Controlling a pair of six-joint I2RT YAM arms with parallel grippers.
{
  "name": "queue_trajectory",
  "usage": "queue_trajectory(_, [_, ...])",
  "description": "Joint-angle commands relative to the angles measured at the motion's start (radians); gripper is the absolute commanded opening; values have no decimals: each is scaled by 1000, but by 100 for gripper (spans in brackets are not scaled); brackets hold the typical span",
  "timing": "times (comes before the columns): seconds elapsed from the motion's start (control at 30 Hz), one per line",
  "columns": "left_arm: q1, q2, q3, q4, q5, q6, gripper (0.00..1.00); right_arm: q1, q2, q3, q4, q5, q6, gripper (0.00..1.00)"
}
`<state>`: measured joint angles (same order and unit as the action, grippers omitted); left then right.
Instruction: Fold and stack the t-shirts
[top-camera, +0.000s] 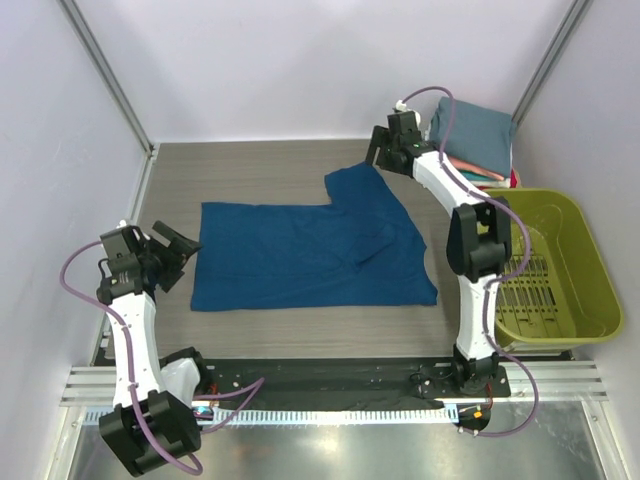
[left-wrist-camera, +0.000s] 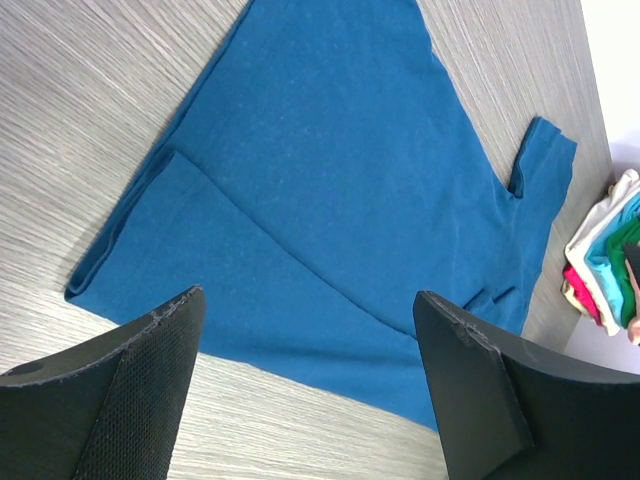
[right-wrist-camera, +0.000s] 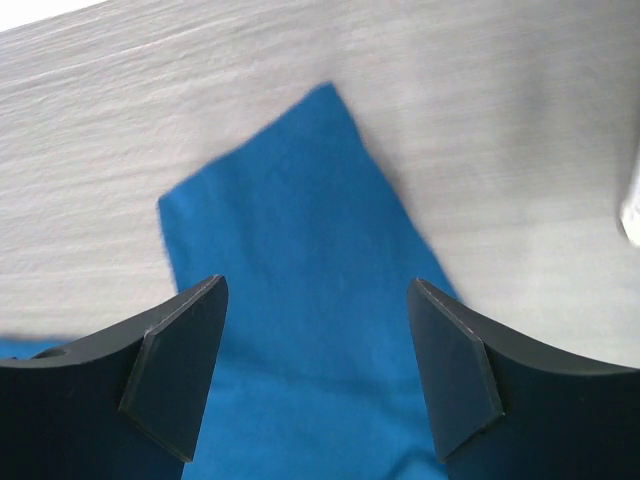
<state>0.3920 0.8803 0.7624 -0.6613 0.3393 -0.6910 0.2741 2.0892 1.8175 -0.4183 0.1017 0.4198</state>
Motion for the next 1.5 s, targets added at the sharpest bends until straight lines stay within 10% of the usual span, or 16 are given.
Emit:
queue_trajectory(0.0, [-4, 5, 2, 45, 43, 18, 85, 8, 107, 167, -10, 1, -55, 78])
queue_trajectory(0.63, [-4, 28, 2, 45, 73, 24, 81, 4, 614, 694, 53, 63, -131, 80])
queue_trajectory(1.17, [-4, 54, 6, 43, 84, 31, 78, 28, 646, 618, 10, 15, -156, 1])
queue_trajectory(1.47, [-57, 81, 95, -35, -100, 79, 78, 20, 501, 536, 29, -45, -151, 1])
